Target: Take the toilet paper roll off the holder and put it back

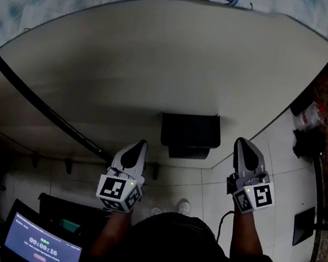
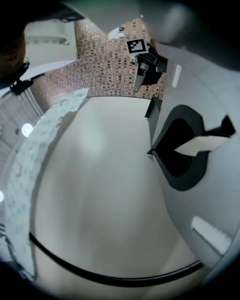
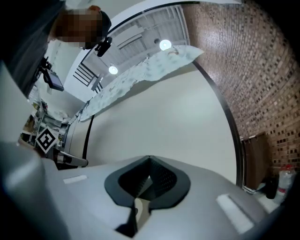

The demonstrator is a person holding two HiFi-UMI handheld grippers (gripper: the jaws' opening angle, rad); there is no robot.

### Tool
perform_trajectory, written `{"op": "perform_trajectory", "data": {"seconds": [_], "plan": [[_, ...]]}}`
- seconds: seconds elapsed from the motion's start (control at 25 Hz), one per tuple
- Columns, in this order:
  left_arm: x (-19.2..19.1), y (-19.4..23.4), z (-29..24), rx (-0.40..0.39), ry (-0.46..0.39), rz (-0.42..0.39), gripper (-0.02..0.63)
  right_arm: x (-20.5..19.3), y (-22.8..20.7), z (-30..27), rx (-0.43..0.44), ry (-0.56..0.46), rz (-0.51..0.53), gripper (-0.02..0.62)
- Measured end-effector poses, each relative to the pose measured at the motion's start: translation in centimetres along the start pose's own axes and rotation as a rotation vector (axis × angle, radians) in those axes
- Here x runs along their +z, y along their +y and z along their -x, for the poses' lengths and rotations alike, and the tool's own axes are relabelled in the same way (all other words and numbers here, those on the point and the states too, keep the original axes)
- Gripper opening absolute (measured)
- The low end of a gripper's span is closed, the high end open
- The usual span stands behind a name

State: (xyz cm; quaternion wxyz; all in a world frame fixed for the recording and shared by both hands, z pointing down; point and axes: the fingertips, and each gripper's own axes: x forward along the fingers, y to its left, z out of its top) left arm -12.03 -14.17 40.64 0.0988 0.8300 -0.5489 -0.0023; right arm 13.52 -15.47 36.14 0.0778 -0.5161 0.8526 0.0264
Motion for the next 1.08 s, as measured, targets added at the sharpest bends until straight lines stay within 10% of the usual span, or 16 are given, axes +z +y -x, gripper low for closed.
{"op": "perform_trajectory", "data": {"seconds": [0.24, 1.08], "plan": [[5.2, -2.1, 1.3, 0.06, -0.171, -0.237, 0.017, 1.4, 2.8, 0.2, -0.089, 0.017, 0.123, 0.0], [4.2, -2.5, 0.7, 0.061, -0.166, -0.225, 0.017, 1.8, 4.8, -0.8, -0.074, -0.004, 0.186, 0.0]]}}
